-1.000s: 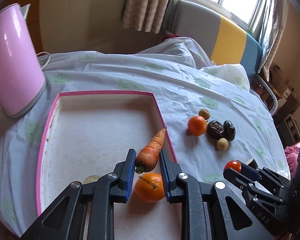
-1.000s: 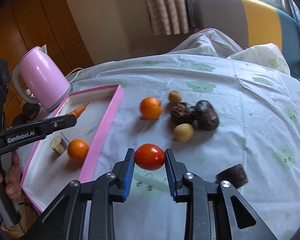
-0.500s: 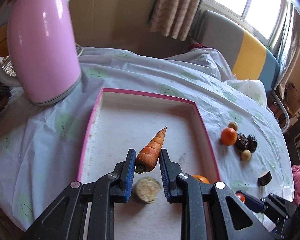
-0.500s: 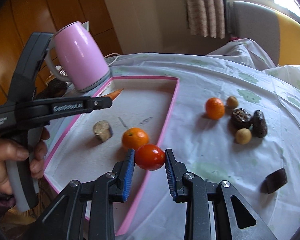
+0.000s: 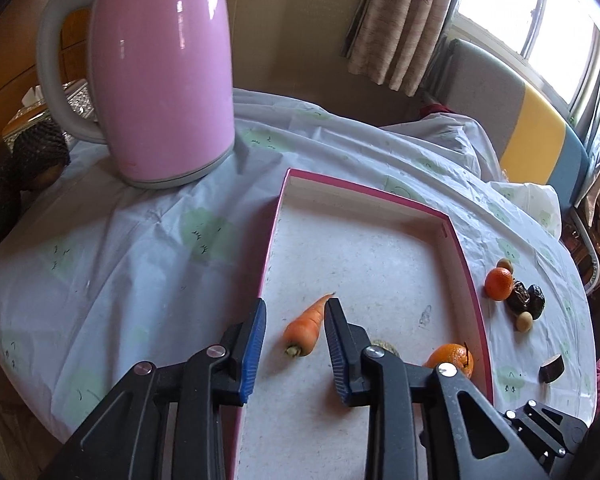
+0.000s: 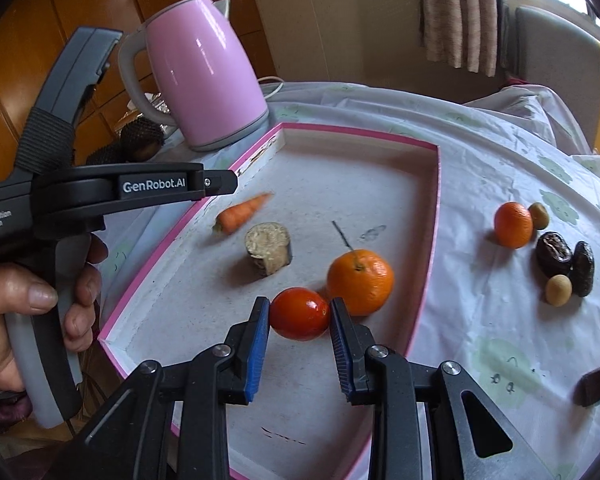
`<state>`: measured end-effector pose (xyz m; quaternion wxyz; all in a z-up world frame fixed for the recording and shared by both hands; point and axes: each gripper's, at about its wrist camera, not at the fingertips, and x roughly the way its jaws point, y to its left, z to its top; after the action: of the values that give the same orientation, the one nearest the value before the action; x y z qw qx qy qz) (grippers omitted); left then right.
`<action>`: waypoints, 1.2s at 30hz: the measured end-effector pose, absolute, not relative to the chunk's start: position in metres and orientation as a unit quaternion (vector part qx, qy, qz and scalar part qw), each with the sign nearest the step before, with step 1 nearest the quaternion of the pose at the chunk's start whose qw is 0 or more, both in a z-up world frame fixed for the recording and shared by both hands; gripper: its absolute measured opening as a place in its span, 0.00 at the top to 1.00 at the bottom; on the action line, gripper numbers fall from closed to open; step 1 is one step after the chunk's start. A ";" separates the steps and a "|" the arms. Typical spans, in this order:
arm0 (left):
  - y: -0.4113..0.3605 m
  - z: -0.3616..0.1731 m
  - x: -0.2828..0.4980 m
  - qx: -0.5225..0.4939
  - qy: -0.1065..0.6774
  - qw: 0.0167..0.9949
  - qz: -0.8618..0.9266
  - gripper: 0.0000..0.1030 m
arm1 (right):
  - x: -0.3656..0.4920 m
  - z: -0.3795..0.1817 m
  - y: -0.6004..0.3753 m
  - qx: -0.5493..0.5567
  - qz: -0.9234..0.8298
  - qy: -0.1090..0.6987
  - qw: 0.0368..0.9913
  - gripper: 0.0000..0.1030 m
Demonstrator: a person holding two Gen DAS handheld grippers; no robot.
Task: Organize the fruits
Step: 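Carry carrot and tomato into the pink tray and open both tools, then grasp the black cylindrical slice with the right tool while the left tool approaches the large orange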
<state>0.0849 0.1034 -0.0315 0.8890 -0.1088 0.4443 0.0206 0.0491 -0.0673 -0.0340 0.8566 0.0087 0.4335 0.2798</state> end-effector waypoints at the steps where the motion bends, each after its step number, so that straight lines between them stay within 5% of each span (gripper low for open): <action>1: 0.103 -0.031 0.081 -0.107 0.443 0.890 0.021 0.70 | 0.050 -0.035 -0.065 0.008 0.281 0.435 0.856 0.70; 36: 0.058 -0.022 0.030 -0.072 0.435 0.897 -0.032 0.70 | 0.036 -0.020 -0.098 0.040 0.200 0.395 0.896 0.69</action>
<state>0.0297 0.0578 -0.0223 0.8972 -0.0718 0.4346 -0.0323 0.0364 -0.0985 -0.0204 0.8959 0.0396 0.3949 0.1999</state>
